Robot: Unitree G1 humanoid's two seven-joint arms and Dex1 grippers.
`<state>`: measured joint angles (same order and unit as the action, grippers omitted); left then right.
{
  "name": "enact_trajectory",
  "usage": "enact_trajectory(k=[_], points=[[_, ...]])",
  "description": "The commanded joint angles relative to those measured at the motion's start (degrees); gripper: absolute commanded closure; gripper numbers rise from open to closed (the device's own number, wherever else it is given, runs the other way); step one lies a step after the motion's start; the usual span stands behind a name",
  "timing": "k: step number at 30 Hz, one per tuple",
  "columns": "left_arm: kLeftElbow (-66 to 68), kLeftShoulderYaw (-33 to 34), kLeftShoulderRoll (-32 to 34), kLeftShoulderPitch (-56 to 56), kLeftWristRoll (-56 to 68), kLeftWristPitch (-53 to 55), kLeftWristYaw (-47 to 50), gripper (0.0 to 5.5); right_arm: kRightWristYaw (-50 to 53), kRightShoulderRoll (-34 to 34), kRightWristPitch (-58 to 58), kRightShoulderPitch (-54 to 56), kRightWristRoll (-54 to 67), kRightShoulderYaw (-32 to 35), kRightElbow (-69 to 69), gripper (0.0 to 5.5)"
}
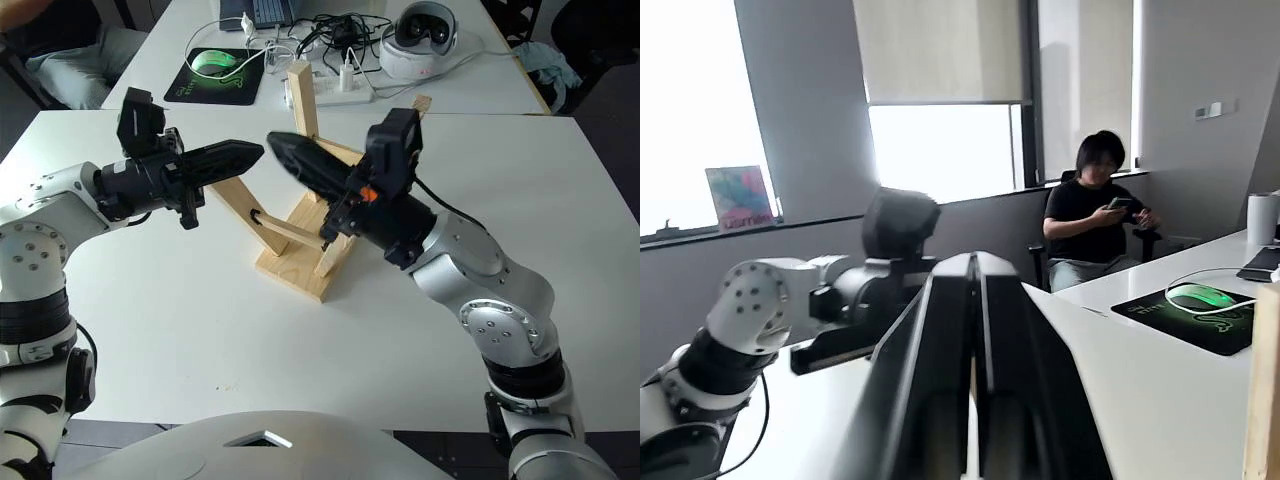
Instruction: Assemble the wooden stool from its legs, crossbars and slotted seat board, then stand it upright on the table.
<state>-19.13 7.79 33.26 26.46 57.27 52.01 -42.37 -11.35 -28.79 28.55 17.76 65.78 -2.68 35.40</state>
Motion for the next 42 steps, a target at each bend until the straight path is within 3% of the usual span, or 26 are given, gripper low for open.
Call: enact_trajectory(k=[1, 4, 9, 11, 15, 17, 21, 25, 31, 34, 37, 40, 42], points=[[-1.72, 1.18, 0.37, -2.97, 0.04, 0.08, 1.34, 5.5, 4.78, 2.15, -4.27, 13.17, 16.92, 14.51, -6.33, 5.48], [-2.73, 2.07, 0.23, -4.29, 0.38, -0.2, 2.35, 5.5, 6.65, 0.69, -3.69, 19.65, 28.27, 19.48, -9.09, 5.48], [-3.44, 2.97, 0.17, -4.78, 0.64, -0.25, 3.3, 5.5, 5.25, -0.18, 0.83, 17.84, 33.29, 17.81, -7.4, 5.48], [-2.94, 2.77, 0.38, -4.0, 0.7, -0.04, 3.0, 5.5, 0.34, -3.28, 6.51, 11.44, 26.05, 11.47, -3.37, 5.48], [-2.41, 1.39, 0.12, -2.38, 1.05, 0.5, 2.63, 5.5, -4.78, -11.37, 13.55, -1.27, -1.96, -10.27, -0.2, 5.48], [-2.1, 0.72, 0.01, -1.83, 1.01, 0.67, 2.35, 5.5, -4.68, -11.73, 13.18, -2.76, -8.4, -12.7, -0.57, 5.48], [-3.2, 1.54, 0.27, -3.53, 1.22, 0.39, 3.12, 5.5, -0.87, -1.14, 2.39, 10.13, 2.39, 4.15, -5.43, 5.48], [-4.03, 2.04, 0.03, -5.1, 1.24, 0.03, 3.92, 5.5, 5.46, 1.49, -3.01, 22.77, 22.55, 19.16, -12.26, 5.48], [-4.99, 3.62, 0.42, -6.61, 1.83, 0.01, 4.93, 5.5, 7.66, -0.95, -0.06, 23.93, 36.05, 24.18, -13.3, 5.48], [-4.62, 3.4, 0.6, -5.86, 2.05, 0.43, 4.68, 5.5, 4.29, -2.54, 6.89, 15.96, 33.49, 17.35, -6.9, 5.48], [-3.64, 2.02, 0.58, -4.16, 1.94, 0.87, 3.94, 5.5, -6.98, -10.81, 13.05, -0.82, 7.51, -3.56, -1.63, 5.48], [-2.41, 0.74, 0.86, -2.93, 0.74, 0.55, 3.17, 5.5, -13.51, -16.1, 6.77, -10.58, -15.1, -19.76, -8.54, 5.48], [-1.46, 0.32, 1.51, -2.6, -0.18, 0.23, 2.45, 5.5, -11.32, -11.18, 4.28, -9.16, -12.15, -12.1, -9.0, 5.48]])
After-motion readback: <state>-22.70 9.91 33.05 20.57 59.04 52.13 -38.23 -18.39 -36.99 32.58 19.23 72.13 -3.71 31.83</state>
